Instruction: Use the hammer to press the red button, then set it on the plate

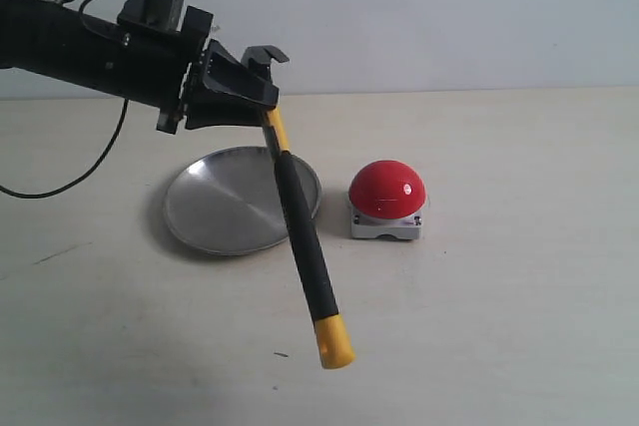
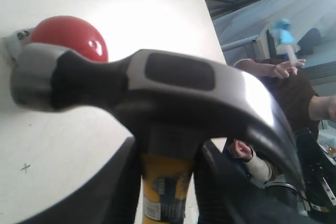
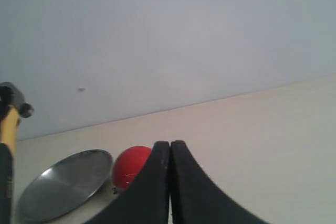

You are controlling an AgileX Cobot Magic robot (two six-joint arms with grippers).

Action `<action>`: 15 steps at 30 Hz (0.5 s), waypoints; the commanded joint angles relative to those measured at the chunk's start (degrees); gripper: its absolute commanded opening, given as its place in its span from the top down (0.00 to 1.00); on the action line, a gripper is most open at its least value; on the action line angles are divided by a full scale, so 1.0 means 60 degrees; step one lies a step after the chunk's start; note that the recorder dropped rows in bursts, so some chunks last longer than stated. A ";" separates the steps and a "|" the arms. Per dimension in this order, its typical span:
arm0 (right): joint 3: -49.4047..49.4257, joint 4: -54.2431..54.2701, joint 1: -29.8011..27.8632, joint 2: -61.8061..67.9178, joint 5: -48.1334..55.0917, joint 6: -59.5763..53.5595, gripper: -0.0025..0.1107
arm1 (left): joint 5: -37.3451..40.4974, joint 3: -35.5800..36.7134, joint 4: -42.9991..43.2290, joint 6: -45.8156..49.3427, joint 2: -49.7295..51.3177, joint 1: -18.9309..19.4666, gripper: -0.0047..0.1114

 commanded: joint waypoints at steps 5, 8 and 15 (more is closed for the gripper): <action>-0.0452 -0.0010 -0.0032 -0.0061 -0.2801 -0.0362 0.98 | 0.0251 -0.0028 -0.1029 0.0077 -0.0005 -0.0159 0.96; -0.0756 0.0550 -0.0032 -0.0061 -0.2838 -0.0338 0.98 | 0.0251 -0.0028 -0.1048 0.0196 0.0056 -0.0159 0.96; -0.1707 0.1428 -0.0032 0.0196 -0.1966 -0.0580 0.98 | 0.0057 -0.0028 -0.1112 0.0411 0.0204 -0.0159 0.96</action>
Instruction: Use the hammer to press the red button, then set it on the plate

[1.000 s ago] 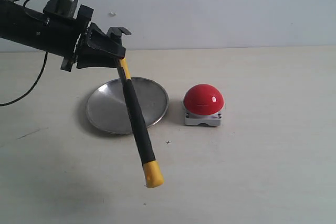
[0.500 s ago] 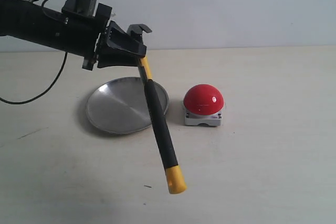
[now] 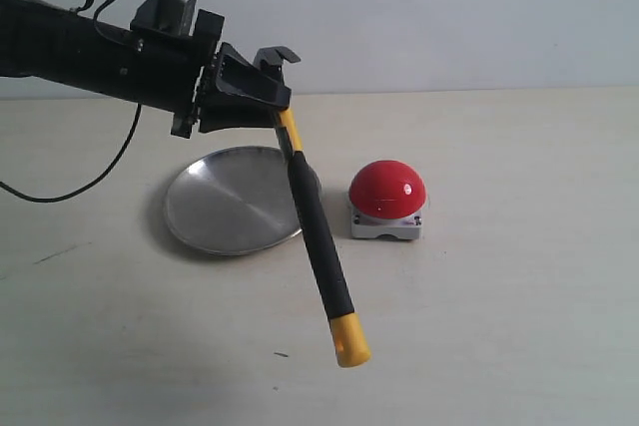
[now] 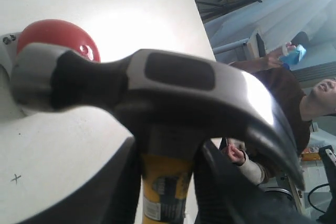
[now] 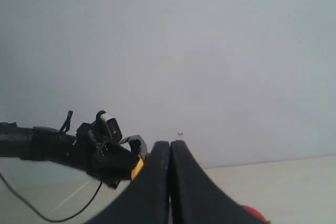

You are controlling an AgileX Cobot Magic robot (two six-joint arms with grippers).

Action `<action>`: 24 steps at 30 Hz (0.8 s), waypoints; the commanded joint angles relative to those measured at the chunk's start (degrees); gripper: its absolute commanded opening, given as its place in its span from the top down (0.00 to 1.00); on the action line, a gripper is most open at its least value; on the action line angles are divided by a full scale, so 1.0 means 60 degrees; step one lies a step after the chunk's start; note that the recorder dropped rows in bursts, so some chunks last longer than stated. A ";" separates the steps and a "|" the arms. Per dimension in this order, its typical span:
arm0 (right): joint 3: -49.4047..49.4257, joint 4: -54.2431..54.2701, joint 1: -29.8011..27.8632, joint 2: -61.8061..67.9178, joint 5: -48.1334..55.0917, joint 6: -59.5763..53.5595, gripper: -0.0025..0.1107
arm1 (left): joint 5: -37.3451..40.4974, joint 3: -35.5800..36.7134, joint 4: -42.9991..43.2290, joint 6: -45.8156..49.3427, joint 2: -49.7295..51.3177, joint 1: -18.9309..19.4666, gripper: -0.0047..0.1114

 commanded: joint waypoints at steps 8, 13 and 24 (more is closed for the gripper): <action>-0.3033 0.0269 -0.0032 0.4201 0.2757 -0.1613 0.98 | 0.0099 -0.0047 -0.0693 0.0093 -0.0060 -0.0007 0.96; -0.4808 0.2574 -0.0032 0.7702 0.5679 -0.5946 0.98 | 0.0240 -0.0047 -0.1012 0.0093 -0.0060 -0.0007 0.96; -0.7284 0.9222 -0.0032 1.1584 0.8232 -1.2039 0.98 | 0.0276 -0.0047 -0.0964 0.0093 -0.0060 -0.0007 0.96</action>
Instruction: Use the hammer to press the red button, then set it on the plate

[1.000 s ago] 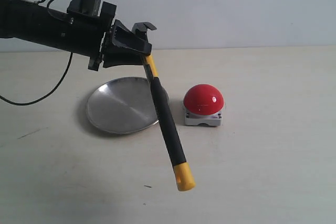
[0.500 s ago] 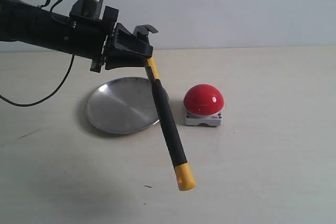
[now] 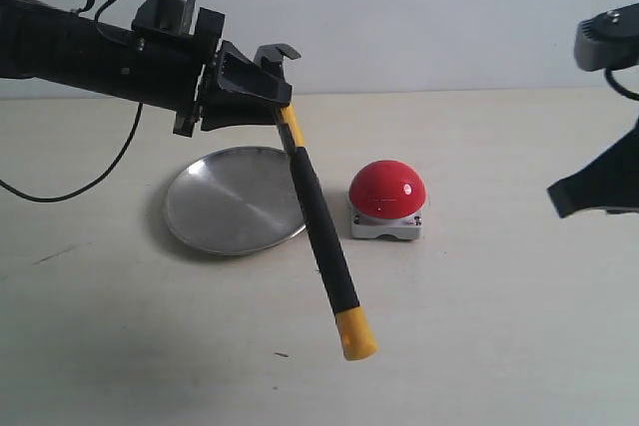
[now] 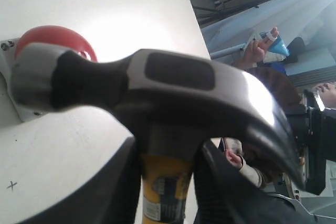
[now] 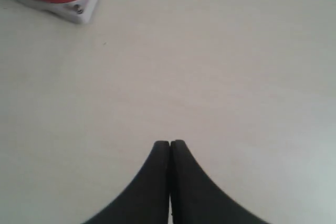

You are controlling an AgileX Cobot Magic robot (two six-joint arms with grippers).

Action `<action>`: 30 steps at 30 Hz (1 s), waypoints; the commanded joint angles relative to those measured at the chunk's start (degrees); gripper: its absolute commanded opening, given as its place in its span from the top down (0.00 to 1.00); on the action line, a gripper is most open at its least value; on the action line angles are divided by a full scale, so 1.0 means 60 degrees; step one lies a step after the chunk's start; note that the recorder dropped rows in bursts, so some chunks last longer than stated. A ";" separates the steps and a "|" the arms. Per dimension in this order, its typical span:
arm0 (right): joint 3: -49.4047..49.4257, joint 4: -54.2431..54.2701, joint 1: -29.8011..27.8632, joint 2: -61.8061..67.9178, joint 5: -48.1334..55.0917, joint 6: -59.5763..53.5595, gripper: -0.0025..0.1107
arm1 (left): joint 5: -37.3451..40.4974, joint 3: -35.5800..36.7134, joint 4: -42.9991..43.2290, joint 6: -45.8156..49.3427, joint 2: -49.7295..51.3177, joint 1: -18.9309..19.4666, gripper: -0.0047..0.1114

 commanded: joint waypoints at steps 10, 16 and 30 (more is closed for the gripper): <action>-0.0155 0.9218 -0.0032 0.1498 -0.1978 -0.8146 0.56 | -0.0127 -0.0014 -0.0890 0.0022 -0.0082 -0.0015 0.96; -0.0172 0.9601 -0.0032 0.2074 -0.1872 -0.8434 0.48 | -0.0563 -0.0014 -0.1042 0.0039 -0.0082 0.0006 0.96; -0.0172 1.0618 0.0255 0.3156 -0.2313 -1.0594 0.39 | -0.0841 -0.0014 -0.1106 0.0039 0.0045 0.0006 0.96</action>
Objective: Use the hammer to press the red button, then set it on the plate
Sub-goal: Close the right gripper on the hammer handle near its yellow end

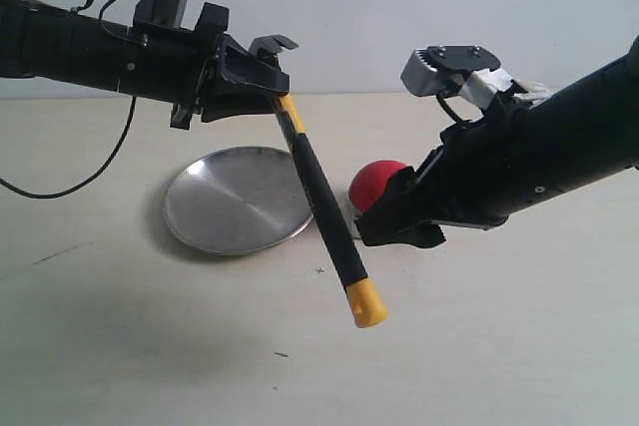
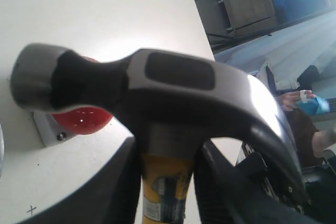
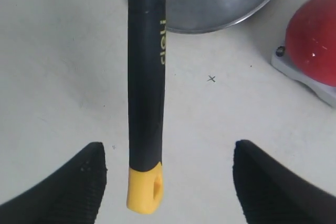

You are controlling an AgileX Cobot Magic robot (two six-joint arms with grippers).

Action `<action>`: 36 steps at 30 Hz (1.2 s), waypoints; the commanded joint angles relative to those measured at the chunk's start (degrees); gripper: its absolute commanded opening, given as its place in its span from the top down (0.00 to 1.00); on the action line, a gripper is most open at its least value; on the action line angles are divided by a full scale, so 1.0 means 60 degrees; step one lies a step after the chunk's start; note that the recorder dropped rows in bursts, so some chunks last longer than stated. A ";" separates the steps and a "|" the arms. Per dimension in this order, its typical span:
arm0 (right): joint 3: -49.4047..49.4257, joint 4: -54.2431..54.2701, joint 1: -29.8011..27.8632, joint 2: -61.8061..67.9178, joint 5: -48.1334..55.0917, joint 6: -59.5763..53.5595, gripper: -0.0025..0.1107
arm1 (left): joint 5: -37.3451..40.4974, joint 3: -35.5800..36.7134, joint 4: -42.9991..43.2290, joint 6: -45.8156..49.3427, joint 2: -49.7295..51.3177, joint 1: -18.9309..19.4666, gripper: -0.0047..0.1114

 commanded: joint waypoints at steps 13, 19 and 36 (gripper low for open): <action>-0.0106 0.0400 0.1298 0.1251 -0.2161 -0.0813 0.39 | 0.0324 -0.0033 -0.1167 0.0161 0.0506 0.0006 0.96; -0.0120 0.0611 0.1298 0.1826 -0.2372 -0.0898 0.39 | 0.0324 -0.0033 -0.1208 0.0218 0.0506 0.0006 0.96; -0.0795 0.1669 0.1298 0.2880 -0.1948 -0.1892 0.40 | 0.0481 -0.0033 -0.1247 0.0216 0.0506 0.0006 0.96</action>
